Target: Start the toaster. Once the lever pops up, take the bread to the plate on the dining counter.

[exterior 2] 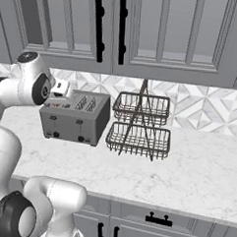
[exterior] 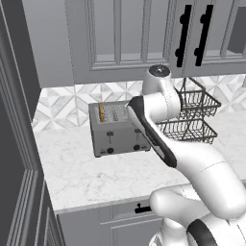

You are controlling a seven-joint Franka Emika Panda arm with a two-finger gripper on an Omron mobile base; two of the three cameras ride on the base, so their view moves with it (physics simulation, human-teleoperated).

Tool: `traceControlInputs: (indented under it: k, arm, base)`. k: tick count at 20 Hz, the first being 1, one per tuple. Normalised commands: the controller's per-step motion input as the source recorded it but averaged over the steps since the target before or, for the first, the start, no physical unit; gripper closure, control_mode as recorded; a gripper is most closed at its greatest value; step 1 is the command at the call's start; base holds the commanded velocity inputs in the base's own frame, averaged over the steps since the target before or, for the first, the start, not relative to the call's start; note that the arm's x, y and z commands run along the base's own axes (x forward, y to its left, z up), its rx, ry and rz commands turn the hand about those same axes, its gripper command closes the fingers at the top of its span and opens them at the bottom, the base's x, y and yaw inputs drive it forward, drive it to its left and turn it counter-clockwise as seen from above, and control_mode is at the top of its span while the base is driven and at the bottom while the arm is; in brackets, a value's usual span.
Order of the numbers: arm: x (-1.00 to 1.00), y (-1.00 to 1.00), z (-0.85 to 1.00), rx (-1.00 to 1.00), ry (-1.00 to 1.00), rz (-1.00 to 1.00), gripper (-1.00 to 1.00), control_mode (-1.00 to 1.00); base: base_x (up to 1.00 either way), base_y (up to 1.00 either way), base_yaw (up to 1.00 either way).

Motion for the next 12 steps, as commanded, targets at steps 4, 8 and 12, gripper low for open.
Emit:
traceControlInputs:
  k: [4,8,12]
  arm:
    - [0.0,0.71,-0.12,-0.07,-0.02,0.0,-1.0,-1.0]
    - [0.0,0.76,-0.17,-0.08,0.0,0.0,1.0,-1.0]
    - [0.04,0.71,-0.23,-0.07,0.0,0.0,1.0,-1.0]
  base:
    - [0.0,0.0,0.0]
    - [0.0,0.0,0.0]
    - [0.0,0.0,0.0]
